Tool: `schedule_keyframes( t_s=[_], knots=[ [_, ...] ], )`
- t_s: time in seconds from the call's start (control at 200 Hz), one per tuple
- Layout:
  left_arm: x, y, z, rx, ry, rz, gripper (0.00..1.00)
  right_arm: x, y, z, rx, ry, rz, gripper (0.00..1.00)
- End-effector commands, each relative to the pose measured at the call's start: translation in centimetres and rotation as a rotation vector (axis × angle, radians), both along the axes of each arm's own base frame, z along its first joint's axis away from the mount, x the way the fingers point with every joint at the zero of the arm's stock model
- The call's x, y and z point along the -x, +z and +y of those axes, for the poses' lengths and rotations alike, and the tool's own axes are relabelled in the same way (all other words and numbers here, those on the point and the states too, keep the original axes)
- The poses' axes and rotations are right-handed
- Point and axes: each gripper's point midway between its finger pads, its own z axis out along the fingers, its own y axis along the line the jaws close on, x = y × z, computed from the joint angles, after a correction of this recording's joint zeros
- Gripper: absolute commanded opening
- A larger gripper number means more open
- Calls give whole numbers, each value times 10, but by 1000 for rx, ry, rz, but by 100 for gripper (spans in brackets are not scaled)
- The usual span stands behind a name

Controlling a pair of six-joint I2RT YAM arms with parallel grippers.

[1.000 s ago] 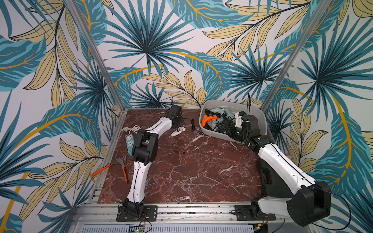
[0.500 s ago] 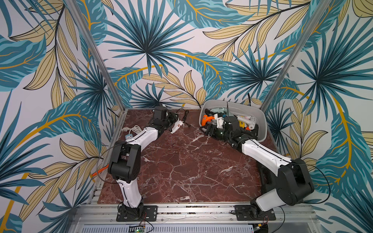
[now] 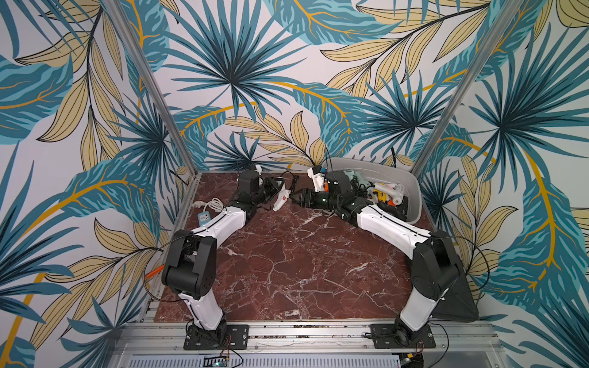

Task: Put the hot melt glue gun into the storage box
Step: Pick up the hot melt adhesive gun from the center of the board.

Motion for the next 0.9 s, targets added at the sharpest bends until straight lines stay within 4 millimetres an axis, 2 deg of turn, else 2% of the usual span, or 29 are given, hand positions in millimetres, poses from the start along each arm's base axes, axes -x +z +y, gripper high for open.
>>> schedule_keyframes(
  t_s=[0.0,0.25,0.541,0.621,0.756,0.816,0.856,0.891],
  knots=[
    [6,28,-3,29,-21,-75,0,0,-10,10,83,25,-26,63],
    [13,36,-9,29,-36,-89,0,-7,-15,23,129,34,-37,58],
    [23,49,-23,31,-71,-117,0,-22,-14,28,153,9,-69,50],
    [25,52,-27,32,-81,-124,0,-26,-15,27,163,-5,-76,45],
    [28,55,-31,43,-97,-131,0,-27,-12,27,157,-13,-82,27],
    [29,57,-32,51,-102,-138,10,-26,-6,23,162,-29,-91,16],
    [31,60,-32,59,-107,-145,25,-25,-2,19,169,-42,-100,8],
    [32,63,-32,68,-114,-155,43,-23,2,13,183,-60,-108,3]
  ],
)
